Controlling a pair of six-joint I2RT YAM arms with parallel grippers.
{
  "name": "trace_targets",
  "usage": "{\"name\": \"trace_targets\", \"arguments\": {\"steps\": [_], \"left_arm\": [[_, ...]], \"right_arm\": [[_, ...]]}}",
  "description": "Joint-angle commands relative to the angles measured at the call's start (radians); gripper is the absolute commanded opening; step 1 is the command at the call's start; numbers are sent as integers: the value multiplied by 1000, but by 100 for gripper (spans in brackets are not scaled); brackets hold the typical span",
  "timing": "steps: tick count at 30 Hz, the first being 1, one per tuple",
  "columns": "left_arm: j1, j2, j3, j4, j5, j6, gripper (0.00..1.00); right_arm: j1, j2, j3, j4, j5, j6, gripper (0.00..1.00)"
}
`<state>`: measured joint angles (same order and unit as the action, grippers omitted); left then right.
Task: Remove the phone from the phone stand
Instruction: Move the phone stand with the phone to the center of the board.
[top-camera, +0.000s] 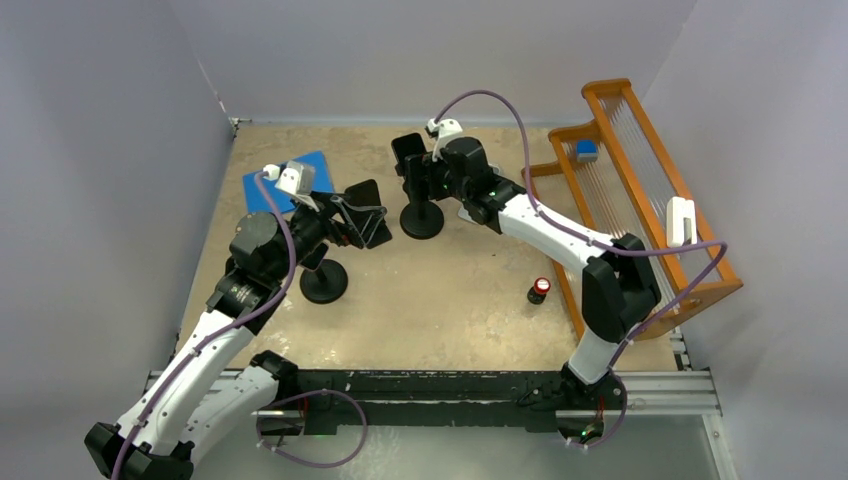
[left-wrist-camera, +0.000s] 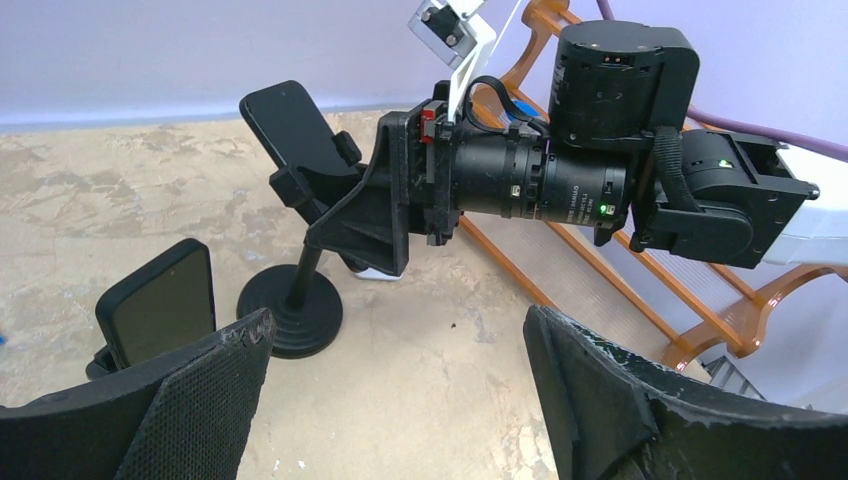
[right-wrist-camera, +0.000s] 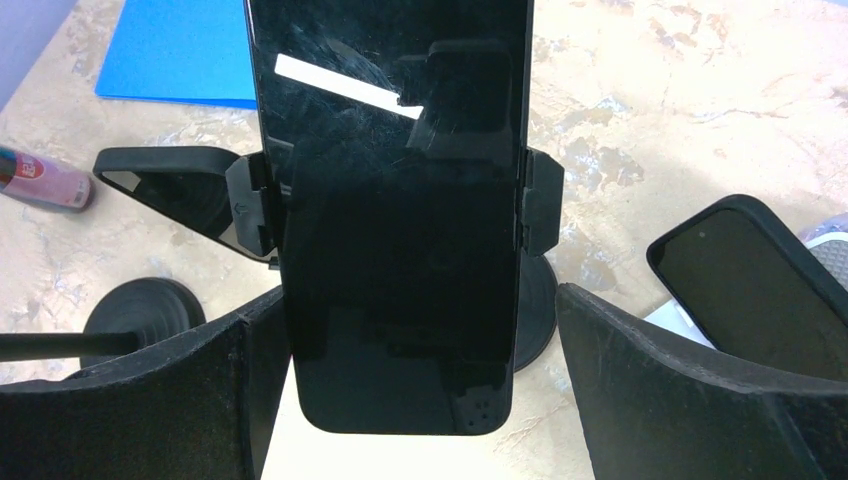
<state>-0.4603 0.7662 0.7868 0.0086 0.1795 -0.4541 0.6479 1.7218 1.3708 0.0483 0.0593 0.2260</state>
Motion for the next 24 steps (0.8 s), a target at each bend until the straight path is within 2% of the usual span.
{"name": "trace_targets", "arguments": {"steps": [1, 7, 15, 24], "left_arm": [[-5, -2, -9, 28, 9, -4, 93], [-6, -2, -9, 28, 8, -5, 93], [-7, -4, -9, 28, 8, -3, 93], [-9, 0, -9, 28, 11, -5, 93]], "right_arm": [[5, 2, 51, 10, 4, -19, 99], [5, 1, 51, 24, 3, -24, 97], [6, 18, 63, 10, 10, -42, 86], [10, -36, 30, 26, 19, -44, 64]]}}
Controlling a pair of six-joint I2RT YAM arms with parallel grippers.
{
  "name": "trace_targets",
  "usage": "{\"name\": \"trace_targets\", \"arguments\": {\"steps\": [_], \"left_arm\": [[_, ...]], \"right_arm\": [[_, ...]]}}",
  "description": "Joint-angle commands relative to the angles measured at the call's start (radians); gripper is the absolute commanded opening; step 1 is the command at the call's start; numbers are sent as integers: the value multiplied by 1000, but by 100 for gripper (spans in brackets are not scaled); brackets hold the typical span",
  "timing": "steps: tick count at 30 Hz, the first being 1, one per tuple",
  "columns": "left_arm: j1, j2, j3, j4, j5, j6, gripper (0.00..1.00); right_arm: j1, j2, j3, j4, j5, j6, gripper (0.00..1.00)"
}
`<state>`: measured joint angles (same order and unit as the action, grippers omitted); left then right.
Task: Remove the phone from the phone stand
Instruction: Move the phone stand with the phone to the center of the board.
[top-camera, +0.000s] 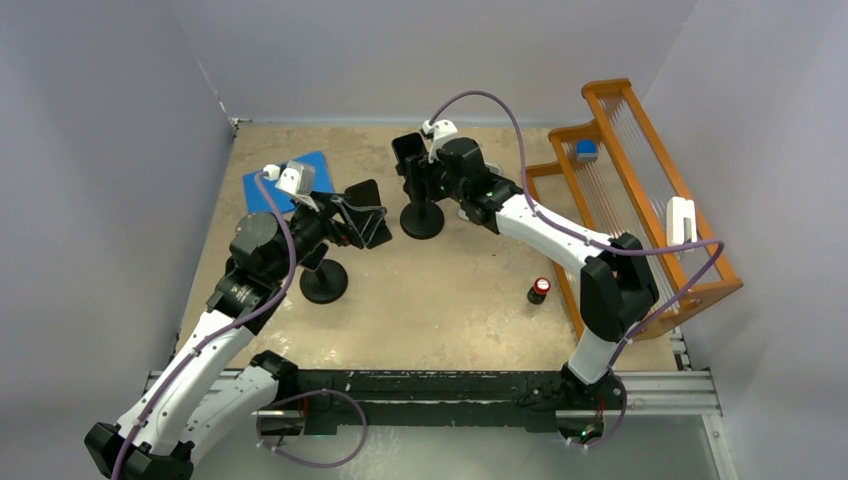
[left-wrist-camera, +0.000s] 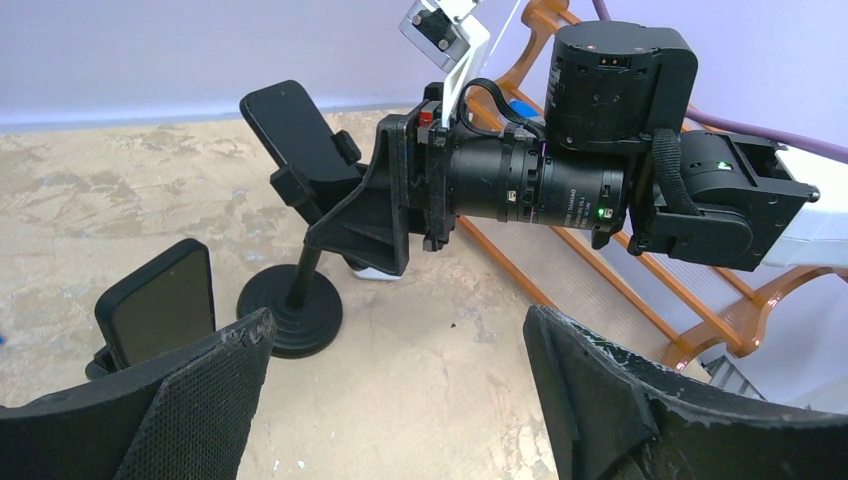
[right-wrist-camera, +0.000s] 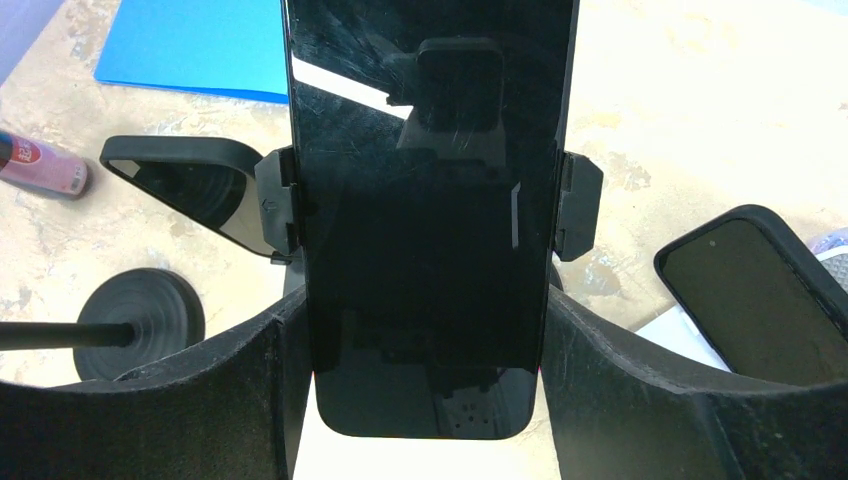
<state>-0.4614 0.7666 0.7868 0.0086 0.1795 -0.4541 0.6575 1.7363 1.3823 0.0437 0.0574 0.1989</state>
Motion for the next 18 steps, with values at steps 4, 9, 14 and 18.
{"name": "trace_targets", "arguments": {"steps": [4, 9, 14, 18], "left_arm": [[-7, 3, -9, 30, 16, -6, 93], [-8, 8, -9, 31, 17, -8, 93], [-7, 14, -9, 31, 23, -11, 93], [-8, 19, -10, 33, 26, -14, 93]], "right_arm": [[7, -102, -14, 29, 44, -9, 59], [13, -183, -70, 26, 63, 7, 55], [20, -257, -123, -6, 75, 21, 53], [29, -328, -189, -27, 79, 39, 52]]}}
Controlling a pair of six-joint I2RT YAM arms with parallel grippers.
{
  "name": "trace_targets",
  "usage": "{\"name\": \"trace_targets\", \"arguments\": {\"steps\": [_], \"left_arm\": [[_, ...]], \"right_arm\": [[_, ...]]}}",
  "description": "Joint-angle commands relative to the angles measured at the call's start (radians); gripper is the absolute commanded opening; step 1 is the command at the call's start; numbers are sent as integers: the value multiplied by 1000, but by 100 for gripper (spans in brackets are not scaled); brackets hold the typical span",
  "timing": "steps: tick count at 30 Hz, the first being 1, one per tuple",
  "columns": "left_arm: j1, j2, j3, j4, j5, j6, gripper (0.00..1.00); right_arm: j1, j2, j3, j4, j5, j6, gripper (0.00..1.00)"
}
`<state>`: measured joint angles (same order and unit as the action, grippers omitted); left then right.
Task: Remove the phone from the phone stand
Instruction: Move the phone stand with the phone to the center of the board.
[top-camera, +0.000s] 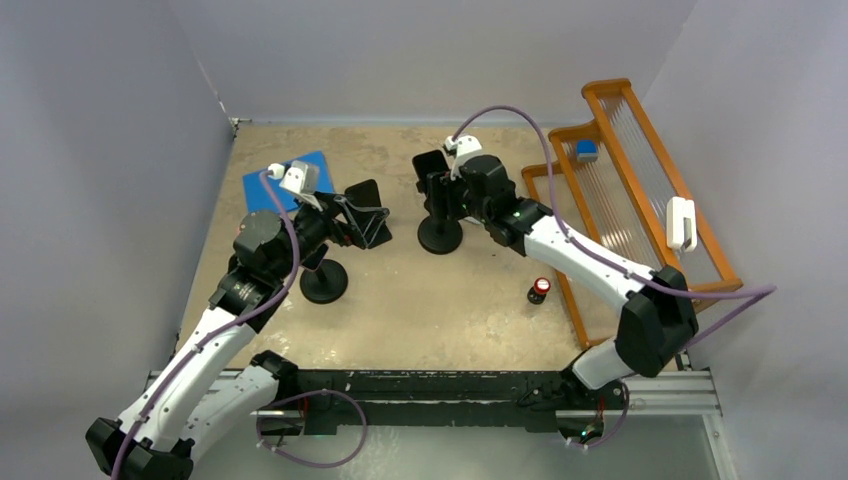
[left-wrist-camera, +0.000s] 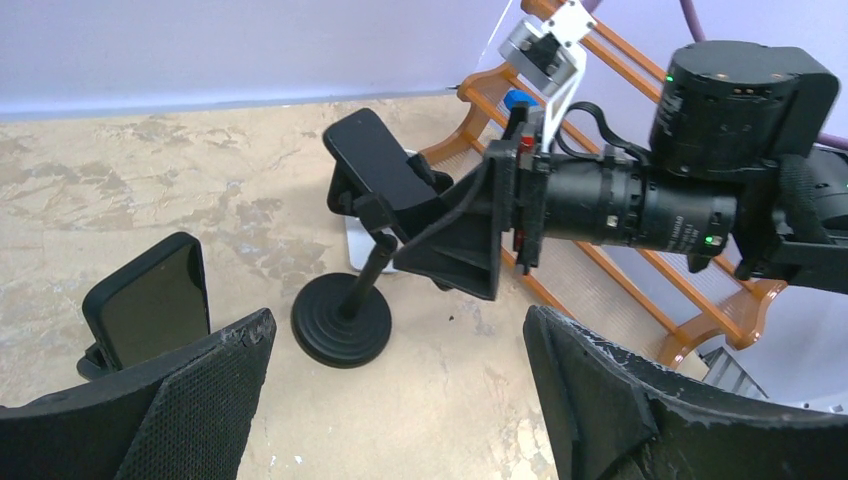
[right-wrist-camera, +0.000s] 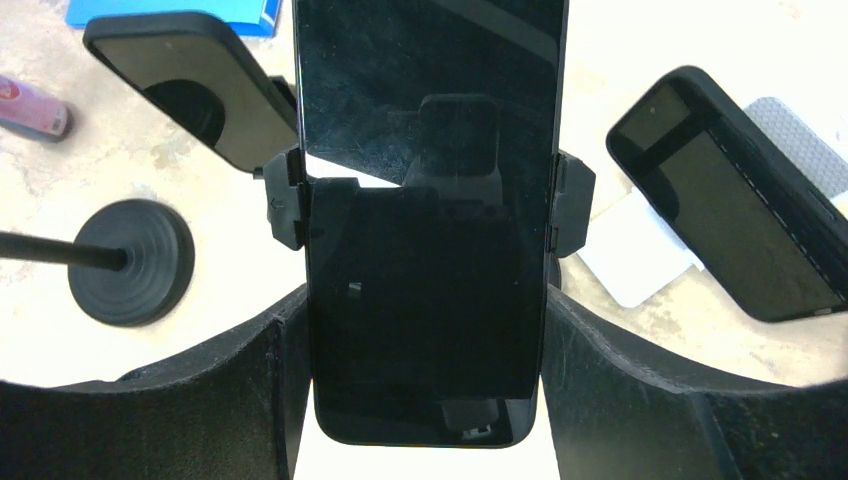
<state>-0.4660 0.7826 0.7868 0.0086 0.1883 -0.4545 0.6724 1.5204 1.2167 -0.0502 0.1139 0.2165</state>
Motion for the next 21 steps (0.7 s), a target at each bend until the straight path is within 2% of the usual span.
{"name": "trace_targets", "arguments": {"steps": [1, 12, 21], "left_arm": [[-3, 4, -9, 33, 18, -14, 93], [-3, 14, -12, 36, 28, -21, 92], [-3, 23, -14, 36, 29, -19, 92]], "right_arm": [[16, -130, -41, 64, 24, 25, 51], [35, -305, -162, -8, 24, 74, 49], [65, -385, -240, -39, 18, 96, 49]]}}
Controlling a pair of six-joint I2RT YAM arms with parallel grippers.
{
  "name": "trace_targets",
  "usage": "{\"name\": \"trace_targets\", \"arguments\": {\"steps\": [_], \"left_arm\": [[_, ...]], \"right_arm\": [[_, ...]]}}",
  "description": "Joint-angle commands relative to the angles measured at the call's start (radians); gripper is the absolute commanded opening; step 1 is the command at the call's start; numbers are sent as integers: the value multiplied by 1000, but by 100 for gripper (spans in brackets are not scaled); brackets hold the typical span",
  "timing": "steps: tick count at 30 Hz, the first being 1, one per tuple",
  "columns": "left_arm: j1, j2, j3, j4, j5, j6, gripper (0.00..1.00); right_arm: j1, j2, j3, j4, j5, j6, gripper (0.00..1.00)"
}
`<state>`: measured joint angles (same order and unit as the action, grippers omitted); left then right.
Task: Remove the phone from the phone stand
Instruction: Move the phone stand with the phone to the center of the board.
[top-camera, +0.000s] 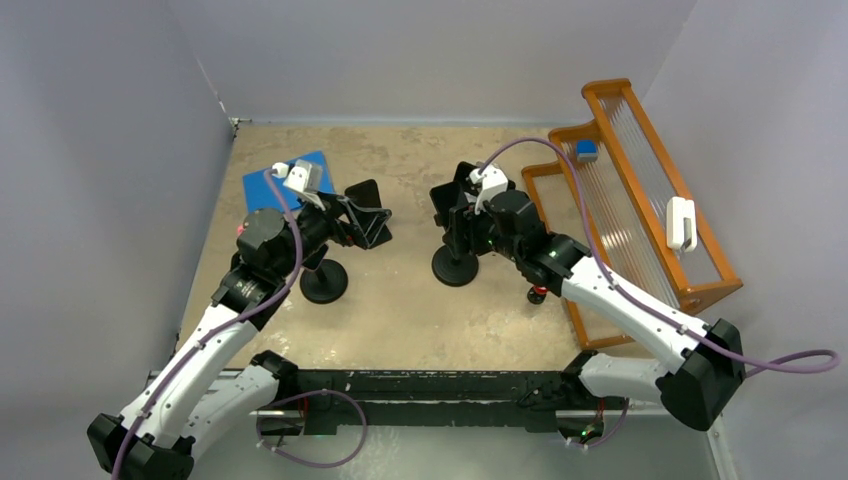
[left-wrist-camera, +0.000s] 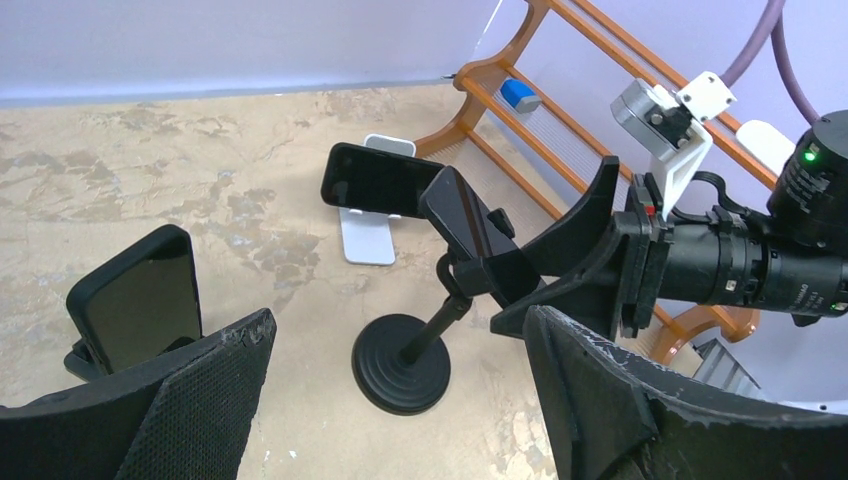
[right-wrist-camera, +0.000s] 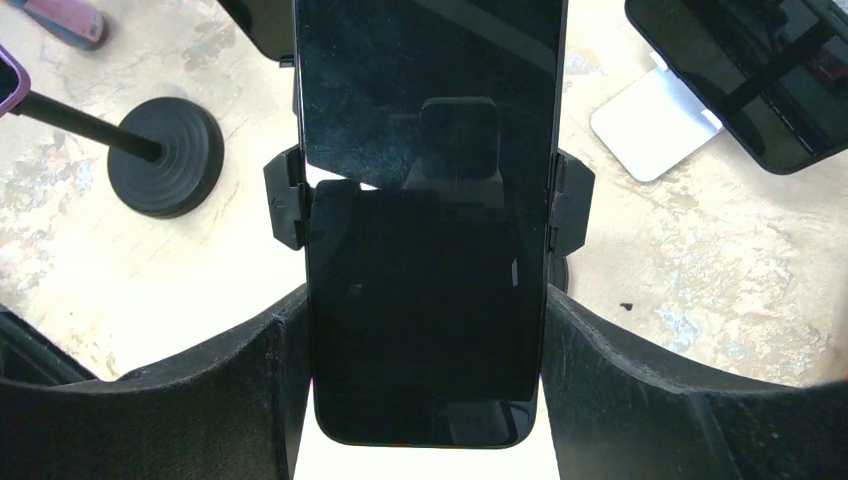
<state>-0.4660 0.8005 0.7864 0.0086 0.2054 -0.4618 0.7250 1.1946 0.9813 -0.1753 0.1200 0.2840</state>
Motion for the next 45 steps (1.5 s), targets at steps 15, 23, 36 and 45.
{"name": "trace_targets", "arguments": {"steps": [15, 23, 36, 45], "left_arm": [[-3, 20, -15, 44, 31, -2, 92], [-3, 21, -16, 49, 46, 3, 92], [-3, 21, -19, 59, 63, 8, 92], [-3, 44, -44, 167, 129, -113, 93]], "right_arm": [[15, -95, -67, 123, 4, 40, 78], [15, -105, -66, 110, 18, 51, 95], [14, -191, 7, 21, 34, 74, 99], [14, -340, -89, 149, 305, 231, 97]]}}
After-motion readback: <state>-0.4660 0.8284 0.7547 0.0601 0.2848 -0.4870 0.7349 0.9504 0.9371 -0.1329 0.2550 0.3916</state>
